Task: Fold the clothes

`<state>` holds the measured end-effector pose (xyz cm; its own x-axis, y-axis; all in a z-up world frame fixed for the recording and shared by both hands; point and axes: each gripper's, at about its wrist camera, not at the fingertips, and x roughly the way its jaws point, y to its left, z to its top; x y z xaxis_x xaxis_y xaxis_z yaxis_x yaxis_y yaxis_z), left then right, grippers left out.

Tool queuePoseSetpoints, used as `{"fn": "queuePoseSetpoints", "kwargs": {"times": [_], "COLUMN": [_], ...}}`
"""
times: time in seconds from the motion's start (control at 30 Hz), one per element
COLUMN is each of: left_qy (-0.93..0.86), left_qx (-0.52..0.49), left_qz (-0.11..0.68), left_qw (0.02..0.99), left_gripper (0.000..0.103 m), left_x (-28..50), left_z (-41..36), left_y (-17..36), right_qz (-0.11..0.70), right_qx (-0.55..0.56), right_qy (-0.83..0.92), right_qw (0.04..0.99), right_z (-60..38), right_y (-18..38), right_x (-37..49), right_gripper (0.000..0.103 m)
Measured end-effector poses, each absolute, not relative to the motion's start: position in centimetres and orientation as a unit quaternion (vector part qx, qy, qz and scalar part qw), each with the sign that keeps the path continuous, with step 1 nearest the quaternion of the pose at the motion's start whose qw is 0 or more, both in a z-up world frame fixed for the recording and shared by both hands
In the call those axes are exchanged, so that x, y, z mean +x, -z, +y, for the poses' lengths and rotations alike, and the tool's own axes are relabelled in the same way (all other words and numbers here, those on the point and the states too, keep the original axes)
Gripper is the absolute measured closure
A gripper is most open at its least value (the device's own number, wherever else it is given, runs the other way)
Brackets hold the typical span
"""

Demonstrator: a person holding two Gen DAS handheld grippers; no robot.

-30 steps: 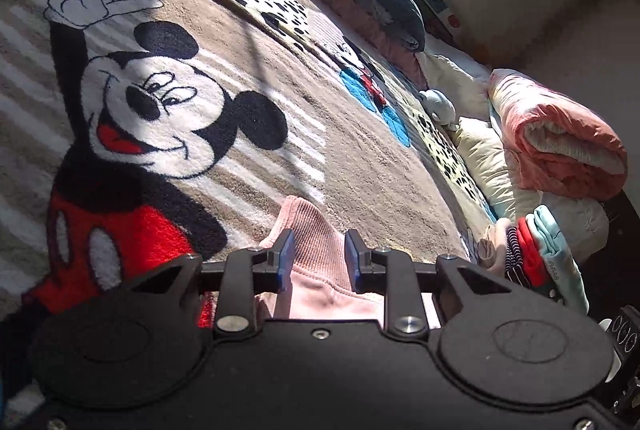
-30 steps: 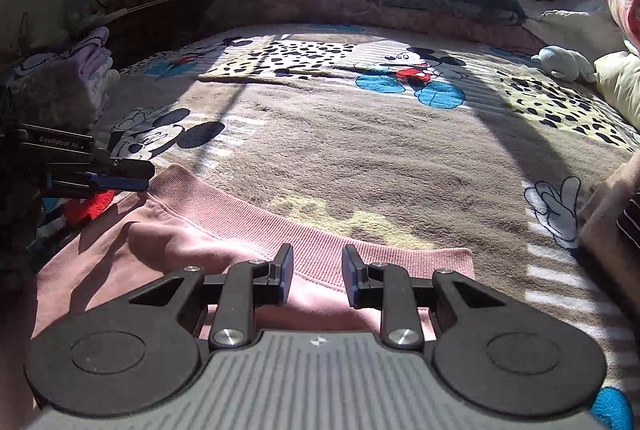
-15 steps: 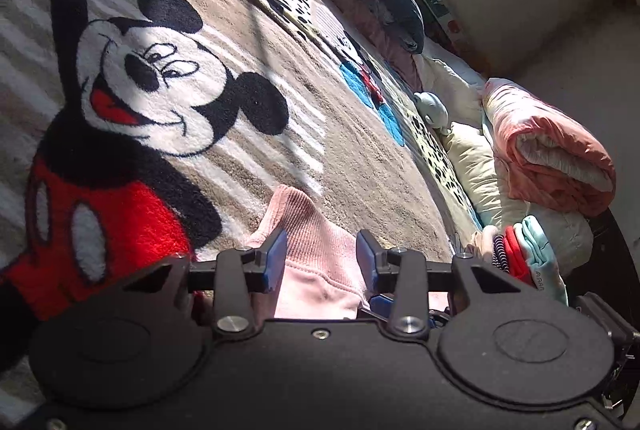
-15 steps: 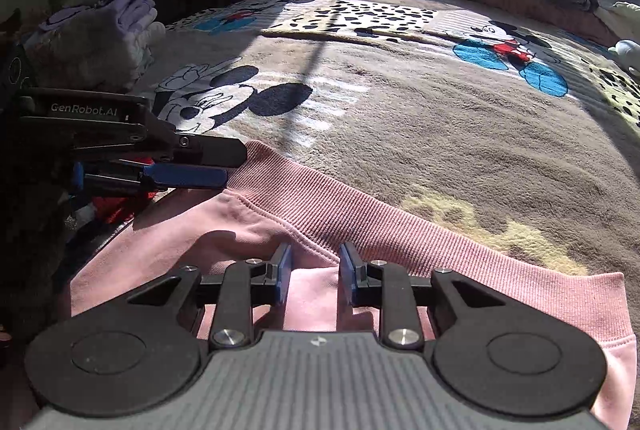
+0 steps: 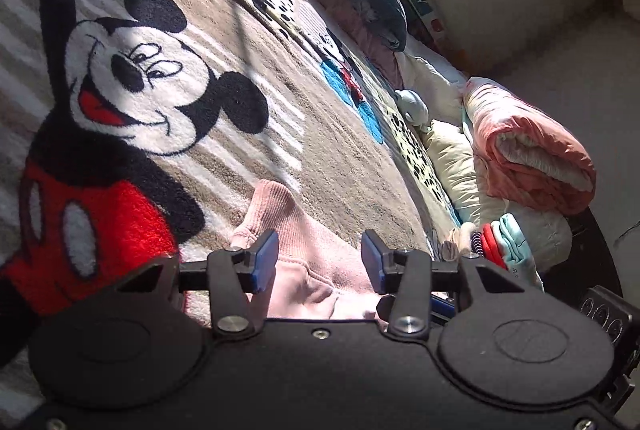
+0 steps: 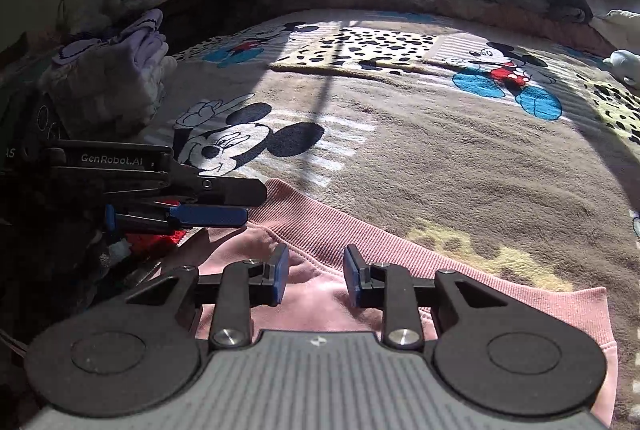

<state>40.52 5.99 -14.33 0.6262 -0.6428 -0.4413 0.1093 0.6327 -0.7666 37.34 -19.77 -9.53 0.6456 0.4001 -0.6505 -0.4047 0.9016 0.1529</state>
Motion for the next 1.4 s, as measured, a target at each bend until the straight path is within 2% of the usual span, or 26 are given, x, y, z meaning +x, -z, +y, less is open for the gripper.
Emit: {"fn": "queuePoseSetpoints", "kwargs": {"times": [0.13, 0.33, 0.47, 0.57, 0.7, 0.93, 1.13, 1.2, 1.33, 1.4], "left_qy": [0.238, 0.209, 0.204, 0.198, 0.182, 0.174, 0.182, 0.186, 0.158, 0.157], "left_qx": [-0.364, -0.368, -0.367, -0.37, -0.35, -0.24, -0.08, -0.045, 0.097, 0.123], "left_qz": [0.365, 0.378, 0.37, 0.352, 0.334, 0.292, 0.267, 0.263, 0.281, 0.257], "left_qw": [0.823, 0.823, 0.829, 0.837, 0.856, 0.91, 0.943, 0.946, 0.942, 0.945], "left_gripper": [0.057, 0.057, 0.054, 0.051, 0.05, 0.05, 0.05, 0.05, 0.051, 0.05], "left_x": [40.4, 40.7, 39.9, 38.2, 35.0, 26.0, 15.6, 13.0, 8.8, 8.0], "left_z": [5.6, 5.6, 6.2, 7.2, 7.9, 6.6, 0.7, -1.2, -5.3, -5.6], "left_y": [14.4, 15.3, 14.2, 12.9, 11.1, 8.3, 8.7, 9.6, 15.5, 15.5], "right_qz": [0.354, 0.392, 0.373, 0.339, 0.306, 0.28, 0.263, 0.248, 0.269, 0.267], "right_qx": [0.059, 0.101, 0.083, 0.153, 0.17, 0.159, 0.089, 0.055, -0.042, -0.064], "right_qy": [-0.151, -0.084, -0.05, -0.07, -0.093, -0.137, -0.137, -0.136, -0.127, -0.121], "right_qw": [0.921, 0.911, 0.923, 0.926, 0.932, 0.937, 0.951, 0.958, 0.954, 0.954], "right_z": [-29.1, -35.6, -35.0, -36.1, -35.6, -30.8, -25.5, -23.9, -21.2, -20.6], "right_y": [9.4, 14.7, 12.7, 10.4, 8.1, 9.0, 11.9, 12.6, 14.8, 14.7], "right_x": [37.4, 38.5, 37.3, 34.6, 29.2, 17.2, 9.9, 8.3, 6.5, 5.7], "right_gripper": [0.071, 0.076, 0.073, 0.072, 0.07, 0.068, 0.069, 0.069, 0.07, 0.07]}}
